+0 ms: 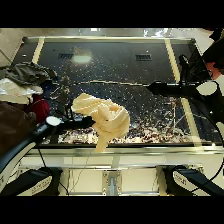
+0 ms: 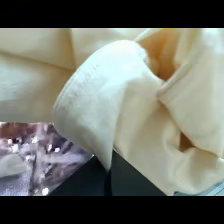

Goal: Fold the shirts.

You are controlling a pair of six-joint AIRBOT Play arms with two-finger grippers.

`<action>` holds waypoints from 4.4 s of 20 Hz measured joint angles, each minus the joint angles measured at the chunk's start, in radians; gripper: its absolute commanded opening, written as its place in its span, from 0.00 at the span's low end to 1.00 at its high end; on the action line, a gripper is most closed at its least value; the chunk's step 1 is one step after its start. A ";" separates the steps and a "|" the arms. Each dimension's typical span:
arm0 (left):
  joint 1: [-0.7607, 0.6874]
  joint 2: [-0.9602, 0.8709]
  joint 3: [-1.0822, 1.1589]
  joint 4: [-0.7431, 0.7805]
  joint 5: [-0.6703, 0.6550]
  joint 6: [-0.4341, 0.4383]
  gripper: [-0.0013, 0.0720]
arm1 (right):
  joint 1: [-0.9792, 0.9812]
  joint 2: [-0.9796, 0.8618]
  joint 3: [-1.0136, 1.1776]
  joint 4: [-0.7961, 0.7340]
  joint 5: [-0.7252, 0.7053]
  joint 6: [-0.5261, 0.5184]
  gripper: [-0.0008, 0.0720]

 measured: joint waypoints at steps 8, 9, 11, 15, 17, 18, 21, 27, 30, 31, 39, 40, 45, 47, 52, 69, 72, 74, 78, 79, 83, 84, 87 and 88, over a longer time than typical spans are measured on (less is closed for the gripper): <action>0.229 0.611 0.000 0.182 -0.029 -0.237 0.03 | 0.137 -0.174 0.000 -0.002 -0.014 0.001 0.67; 0.273 0.687 0.000 0.227 -0.029 -0.296 0.03 | 0.166 -0.201 0.000 -0.002 -0.023 0.001 0.67; 0.354 0.811 0.000 0.312 -0.046 -0.408 0.03 | 0.226 -0.246 0.000 0.000 -0.058 0.001 0.67; 0.476 0.972 0.000 0.416 -0.102 -0.549 0.03 | 0.353 -0.324 0.002 0.029 -0.159 0.001 0.67; 0.508 1.022 0.000 0.437 -0.098 -0.582 0.03 | 0.408 -0.364 0.020 0.073 -0.215 0.000 0.68; 0.519 1.040 0.000 0.444 -0.092 -0.589 0.03 | 0.430 -0.383 0.037 0.093 -0.236 0.000 0.68; 0.534 1.068 0.000 0.457 -0.100 -0.608 0.03 | 0.479 -0.468 0.144 0.153 -0.287 0.001 0.67; 0.544 1.081 0.000 0.466 -0.137 -0.620 0.03 | 0.471 -0.725 0.472 0.199 -0.280 0.103 0.67; 0.544 1.082 0.000 0.467 -0.143 -0.621 0.03 | 0.449 -0.851 0.615 0.205 -0.213 0.152 0.64; 0.544 1.082 0.000 0.467 -0.143 -0.621 0.03 | 0.445 -0.892 0.662 0.206 -0.190 0.164 0.62; 0.544 1.082 0.000 0.467 -0.146 -0.622 0.04 | 0.436 -1.114 0.901 0.211 -0.071 0.223 0.54; 0.544 1.082 0.000 0.467 -0.146 -0.622 0.04 | 0.436 -1.126 0.909 0.212 -0.067 0.226 0.42; 0.544 1.082 0.000 0.467 -0.146 -0.622 0.04 | 0.450 -1.172 0.955 0.215 -0.063 0.235 0.38; 0.544 1.082 0.000 0.467 -0.146 -0.622 0.04 | 0.463 -1.183 0.971 0.218 -0.061 0.235 0.38; 0.544 1.082 0.000 0.467 -0.146 -0.622 0.04 | 0.470 -1.191 0.985 0.229 -0.034 0.240 0.03; 0.546 0.913 0.450 0.858 -0.077 -0.621 0.03 | 0.243 -0.186 0.990 -0.338 0.603 0.192 0.02; 0.546 0.864 0.582 0.951 -0.165 -0.621 0.03 | 0.237 0.045 0.990 -0.394 0.654 0.191 0.02; 0.546 0.835 0.632 0.955 -0.241 -0.602 0.03 | 0.235 0.154 0.990 -0.424 0.668 0.191 0.02; 0.546 0.717 0.619 0.813 -0.451 -0.522 0.03 | 0.233 0.219 0.932 -0.566 0.700 0.192 0.02; 0.546 0.679 0.598 0.779 -0.492 -0.498 0.03 | 0.233 0.211 0.898 -0.603 0.708 0.192 0.02; 0.524 0.491 0.476 0.697 -0.581 -0.404 0.03 | 0.233 0.104 0.688 -0.704 0.666 0.192 0.02; 0.513 0.437 0.441 0.686 -0.581 -0.379 0.03 | 0.233 0.059 0.629 -0.716 0.624 0.192 0.02; 0.470 0.252 0.353 0.668 -0.510 -0.309 0.03 | 0.233 -0.108 0.507 -0.737 0.466 0.192 0.02; 0.457 0.188 0.336 0.664 -0.467 -0.290 0.03 | 0.233 -0.175 0.484 -0.742 0.403 0.196 0.02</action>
